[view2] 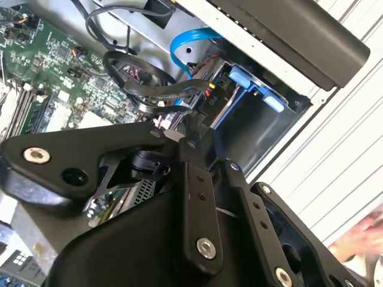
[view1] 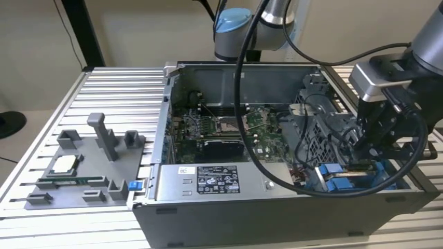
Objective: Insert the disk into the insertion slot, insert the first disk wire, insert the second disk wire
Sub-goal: 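Insert the second disk wire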
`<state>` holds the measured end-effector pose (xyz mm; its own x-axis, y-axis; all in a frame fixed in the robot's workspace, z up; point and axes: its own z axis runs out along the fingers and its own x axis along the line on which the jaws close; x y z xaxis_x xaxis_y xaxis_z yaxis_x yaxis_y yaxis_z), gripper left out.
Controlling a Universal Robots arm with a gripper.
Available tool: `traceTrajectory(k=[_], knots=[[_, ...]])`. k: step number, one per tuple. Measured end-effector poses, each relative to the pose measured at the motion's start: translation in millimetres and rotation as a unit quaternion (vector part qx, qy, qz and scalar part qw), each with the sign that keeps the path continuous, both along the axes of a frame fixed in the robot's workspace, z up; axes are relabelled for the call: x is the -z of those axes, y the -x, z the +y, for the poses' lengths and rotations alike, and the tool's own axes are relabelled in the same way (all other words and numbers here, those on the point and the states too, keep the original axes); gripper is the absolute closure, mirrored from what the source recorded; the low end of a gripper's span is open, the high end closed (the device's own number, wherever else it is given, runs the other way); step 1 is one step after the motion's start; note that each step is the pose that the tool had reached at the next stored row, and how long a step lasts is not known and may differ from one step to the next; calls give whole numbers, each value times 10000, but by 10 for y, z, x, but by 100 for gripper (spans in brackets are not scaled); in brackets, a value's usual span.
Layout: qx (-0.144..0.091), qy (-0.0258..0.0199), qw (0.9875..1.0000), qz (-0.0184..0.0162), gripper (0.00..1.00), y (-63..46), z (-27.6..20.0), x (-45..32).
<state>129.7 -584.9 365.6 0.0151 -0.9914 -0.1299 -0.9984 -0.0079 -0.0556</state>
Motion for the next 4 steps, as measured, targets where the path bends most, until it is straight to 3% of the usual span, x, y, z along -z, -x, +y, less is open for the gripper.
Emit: traceTrajectory(k=[4], knots=[[0, 1, 10000, 0, 0, 0, 0, -1]])
